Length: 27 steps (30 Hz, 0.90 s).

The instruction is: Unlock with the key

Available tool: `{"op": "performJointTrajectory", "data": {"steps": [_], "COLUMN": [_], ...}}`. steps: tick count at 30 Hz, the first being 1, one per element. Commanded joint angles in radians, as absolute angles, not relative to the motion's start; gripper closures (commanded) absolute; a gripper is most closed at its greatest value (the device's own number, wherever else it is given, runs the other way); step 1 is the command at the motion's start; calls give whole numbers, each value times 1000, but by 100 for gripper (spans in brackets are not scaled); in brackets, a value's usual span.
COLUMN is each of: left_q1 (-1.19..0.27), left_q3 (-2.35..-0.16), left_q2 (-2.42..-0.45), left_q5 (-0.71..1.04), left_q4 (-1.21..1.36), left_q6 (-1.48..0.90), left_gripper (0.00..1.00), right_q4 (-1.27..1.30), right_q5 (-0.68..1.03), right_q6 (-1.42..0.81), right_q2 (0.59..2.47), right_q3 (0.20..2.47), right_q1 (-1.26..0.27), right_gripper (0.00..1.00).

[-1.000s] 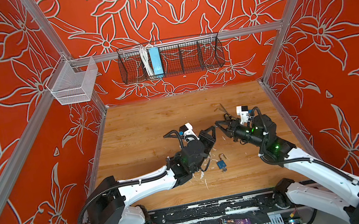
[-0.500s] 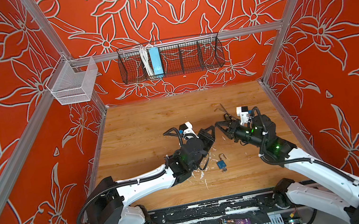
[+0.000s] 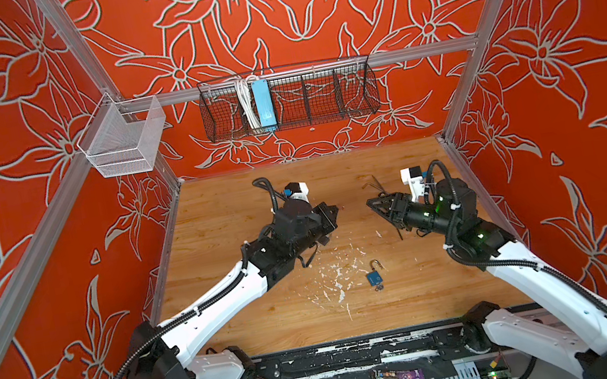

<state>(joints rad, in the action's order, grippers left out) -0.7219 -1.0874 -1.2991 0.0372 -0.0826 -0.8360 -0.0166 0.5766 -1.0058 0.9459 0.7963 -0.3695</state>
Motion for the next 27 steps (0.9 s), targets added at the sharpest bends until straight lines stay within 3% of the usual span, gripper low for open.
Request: {"op": "performJointTrajectory", "data": {"steps": [1,10,27], "left_q1": [-684,-626,-617], "left_q3": [-1184,-1315,-1459], "left_q2": [-1332,-1400,-1464], "left_q5": [254,438,641], "left_q4": [-305,-448,-585], "left_q6": [-503,-206,-75], "left_gripper": [100,100,100], "right_q4": [-108,24,217], "right_q5": [777,1044,1157], "right_q6": [-833,-685,-591], "right_q2": [971,1070,1114], "right_q3": [853,842,810], "right_q1": [-336,-296,-297], "right_gripper": [54,54,53]}}
